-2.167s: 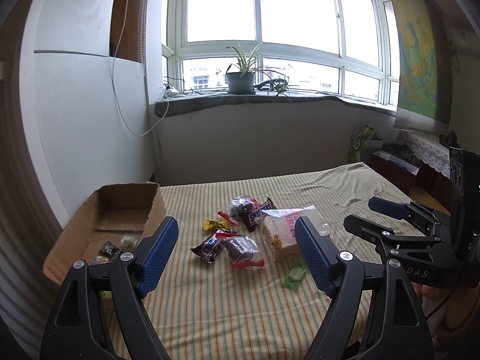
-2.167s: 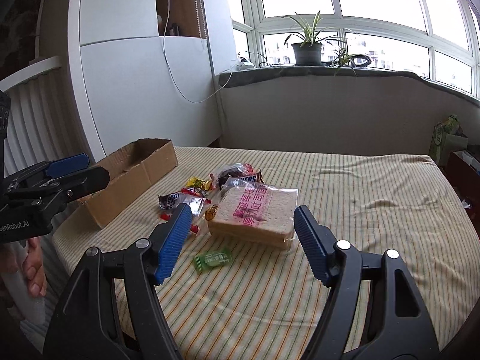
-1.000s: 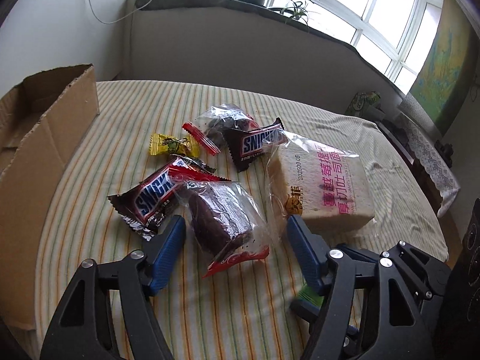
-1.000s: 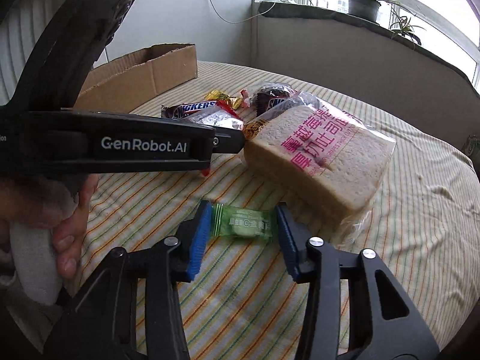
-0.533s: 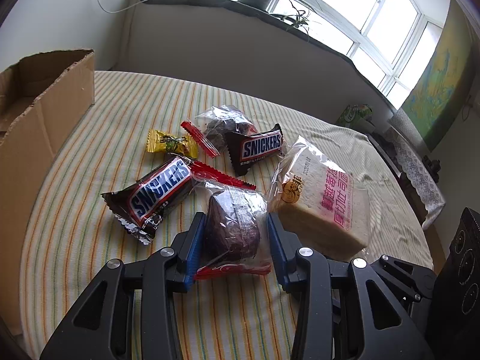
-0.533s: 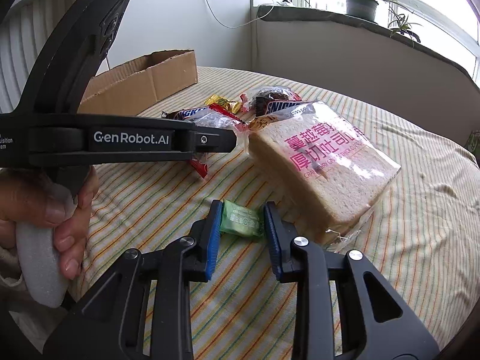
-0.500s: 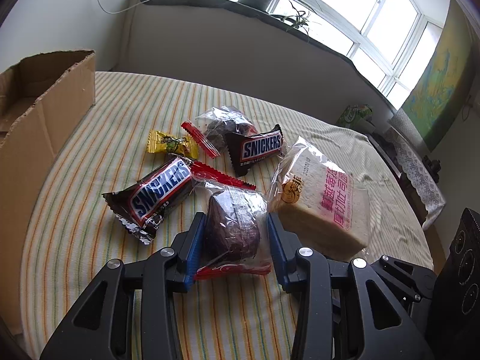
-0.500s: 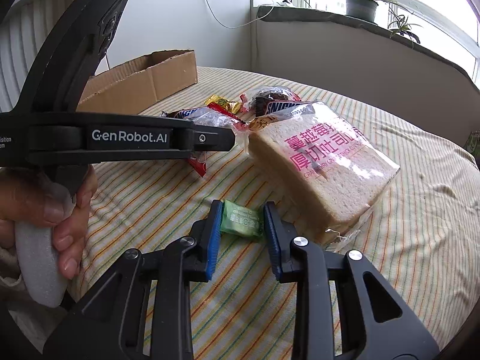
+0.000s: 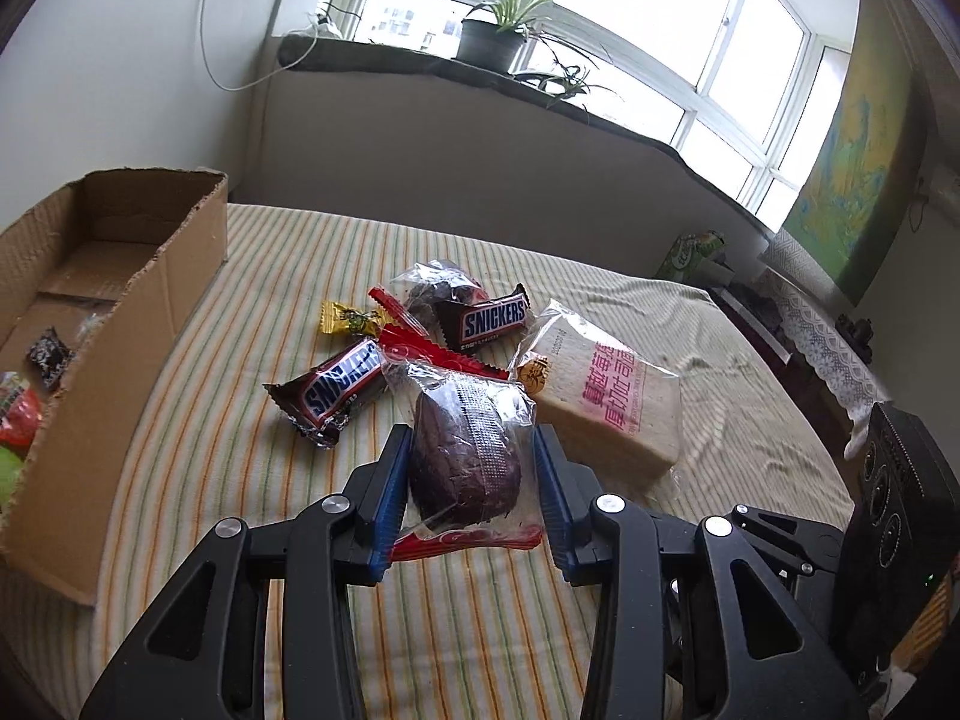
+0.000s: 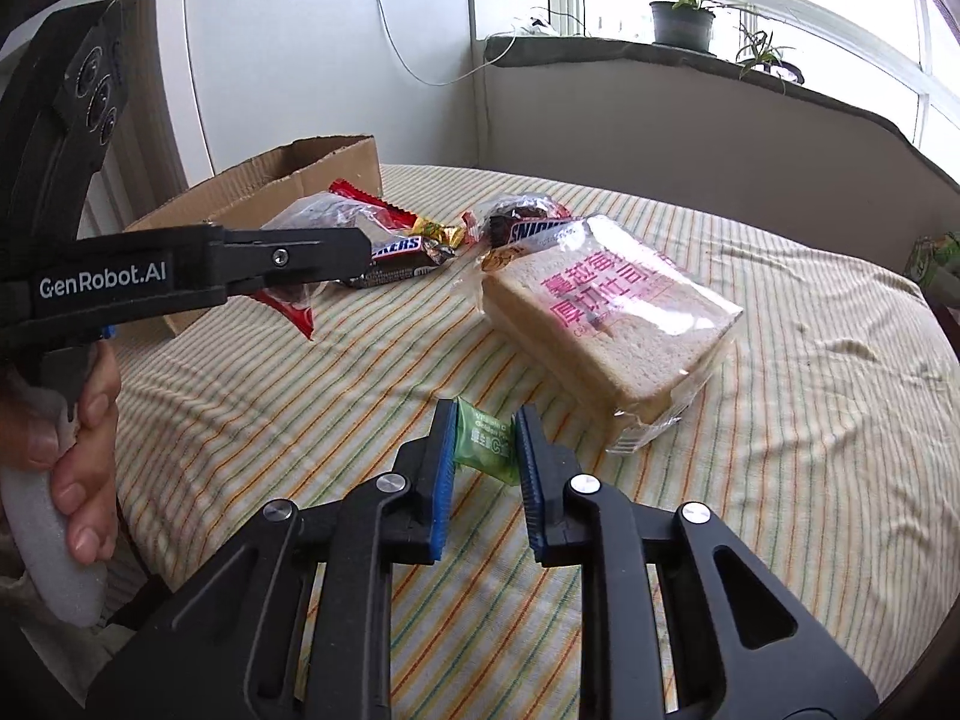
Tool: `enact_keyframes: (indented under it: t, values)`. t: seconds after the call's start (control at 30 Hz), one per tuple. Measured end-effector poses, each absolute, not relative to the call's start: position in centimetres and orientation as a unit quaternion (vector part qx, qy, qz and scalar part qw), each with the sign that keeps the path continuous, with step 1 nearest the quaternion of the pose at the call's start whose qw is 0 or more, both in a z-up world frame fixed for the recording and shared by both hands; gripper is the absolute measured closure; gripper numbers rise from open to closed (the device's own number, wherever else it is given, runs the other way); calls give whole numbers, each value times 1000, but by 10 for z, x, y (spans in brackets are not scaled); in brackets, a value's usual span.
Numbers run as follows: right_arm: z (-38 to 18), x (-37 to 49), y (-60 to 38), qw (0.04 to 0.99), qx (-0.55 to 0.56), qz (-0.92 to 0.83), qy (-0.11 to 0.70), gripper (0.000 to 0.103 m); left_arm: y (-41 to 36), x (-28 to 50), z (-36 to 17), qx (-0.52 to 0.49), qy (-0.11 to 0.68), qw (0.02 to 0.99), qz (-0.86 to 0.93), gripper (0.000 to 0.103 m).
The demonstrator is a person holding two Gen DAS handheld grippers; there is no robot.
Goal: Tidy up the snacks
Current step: 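Carry both items into the cardboard box and open both tools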
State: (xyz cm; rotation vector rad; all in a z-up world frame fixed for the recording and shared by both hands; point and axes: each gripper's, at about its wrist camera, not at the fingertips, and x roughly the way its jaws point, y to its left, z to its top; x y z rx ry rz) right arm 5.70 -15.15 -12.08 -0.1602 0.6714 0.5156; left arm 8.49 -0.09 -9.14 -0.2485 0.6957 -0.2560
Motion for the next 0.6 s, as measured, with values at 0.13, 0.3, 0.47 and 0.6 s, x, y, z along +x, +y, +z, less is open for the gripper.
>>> enact_keyframes:
  t: [0.13, 0.3, 0.47, 0.6]
  values:
    - [-103, 54, -154, 918, -75, 240, 306, 83, 1, 72, -71, -116, 314, 934, -121, 65]
    - [-52, 45, -156, 938, -78, 227, 252, 83, 7, 58, -20, -92, 243, 959, -118, 65]
    - [-4, 37, -148, 950, -96, 218, 203, 83, 24, 40, 33, -75, 170, 977, -106, 65]
    - [8, 32, -132, 950, -111, 218, 194, 83, 43, 30, 45, -79, 154, 981, -93, 65]
